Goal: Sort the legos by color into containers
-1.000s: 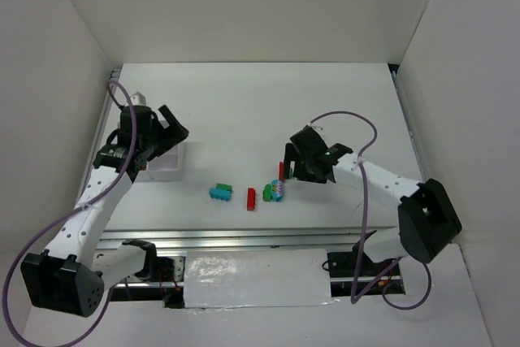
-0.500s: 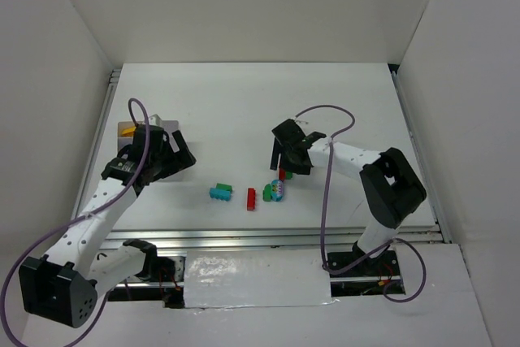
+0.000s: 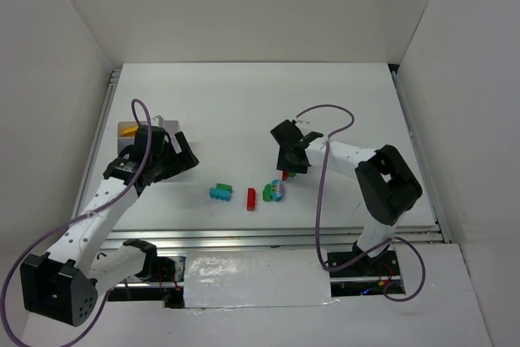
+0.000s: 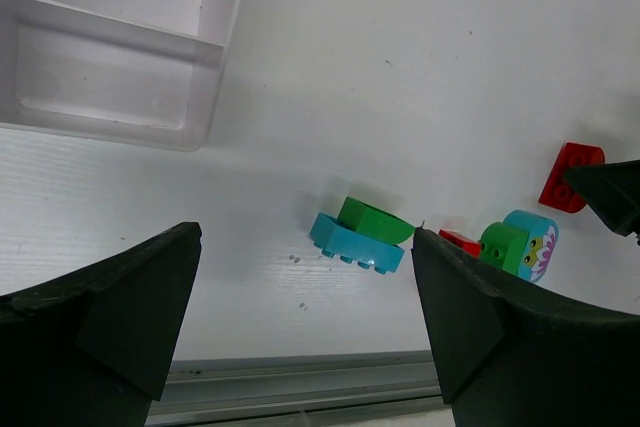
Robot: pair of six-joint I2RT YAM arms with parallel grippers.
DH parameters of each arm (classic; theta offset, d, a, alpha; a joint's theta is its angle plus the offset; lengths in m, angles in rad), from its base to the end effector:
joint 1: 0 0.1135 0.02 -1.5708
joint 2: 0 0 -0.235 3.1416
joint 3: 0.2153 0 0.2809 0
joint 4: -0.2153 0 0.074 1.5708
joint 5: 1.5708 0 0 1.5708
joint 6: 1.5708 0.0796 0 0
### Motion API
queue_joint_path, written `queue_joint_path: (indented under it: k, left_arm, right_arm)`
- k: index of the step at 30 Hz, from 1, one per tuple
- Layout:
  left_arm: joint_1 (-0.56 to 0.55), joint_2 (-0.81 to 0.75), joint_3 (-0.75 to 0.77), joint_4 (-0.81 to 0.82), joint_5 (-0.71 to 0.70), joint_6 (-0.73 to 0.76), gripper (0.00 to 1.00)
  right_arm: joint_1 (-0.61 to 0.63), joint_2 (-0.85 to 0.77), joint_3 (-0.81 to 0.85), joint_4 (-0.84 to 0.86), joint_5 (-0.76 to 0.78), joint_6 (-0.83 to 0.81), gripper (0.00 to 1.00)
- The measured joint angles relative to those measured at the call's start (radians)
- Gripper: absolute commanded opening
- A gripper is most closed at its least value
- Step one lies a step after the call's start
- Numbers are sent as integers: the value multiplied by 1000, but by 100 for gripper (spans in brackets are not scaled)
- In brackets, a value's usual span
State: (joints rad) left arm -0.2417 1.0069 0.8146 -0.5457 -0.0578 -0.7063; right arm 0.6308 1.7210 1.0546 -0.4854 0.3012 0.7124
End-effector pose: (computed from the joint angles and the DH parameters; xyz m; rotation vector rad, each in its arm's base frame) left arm 0.2815 -0.0647 0.2153 -0.5686 2.2736 -0.4128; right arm 0.3119 0.1986 0.0864 0.1921 2.6243 0.0355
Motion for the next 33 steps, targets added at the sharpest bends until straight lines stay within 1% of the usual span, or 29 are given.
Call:
queue_joint_path:
  k: [1, 2, 5, 7, 10, 14, 17, 22, 25, 30, 32, 33]
  left_arm:
    - [-1, 6, -1, 3, 6, 0, 99]
    - [-2, 11, -3, 9, 17, 1, 99]
    - [-2, 18, -8, 37, 68, 12, 99]
    - [-9, 19, -15, 71, 126, 25, 98]
    - [-50, 30, -18, 137, 203, 26, 98]
    - [-168, 86, -18, 265, 308, 26, 94]
    - [-287, 163, -7, 351, 360, 26, 92]
    - [-461, 255, 42, 443, 352, 22, 89]
    - [-531, 286, 69, 517, 323, 17, 88]
    - [-577, 291, 74, 639, 261, -29, 88]
    - [-587, 292, 74, 685, 222, -50, 84]
    - [-592, 292, 74, 706, 196, -62, 83]
  right_arm:
    - [0, 0, 8, -3, 7, -2, 12]
    - [0, 0, 18, -9, 16, -4, 5]
    - [0, 0, 55, -15, 41, -7, 5]
    - [0, -6, 72, -17, 52, -7, 5]
    - [0, -52, 73, -40, 54, -2, 5]
    - [6, -171, 71, -69, 35, 15, 5]
    - [17, -291, 71, -83, 24, 35, 5]
    - [42, -479, 69, -105, 23, 75, 3]
    - [59, -560, 65, -113, 26, 98, 3]
    - [103, -619, 64, -125, 38, 130, 2]
    - [119, -625, 58, -129, 43, 142, 2]
    - [126, -628, 51, -129, 44, 148, 2]
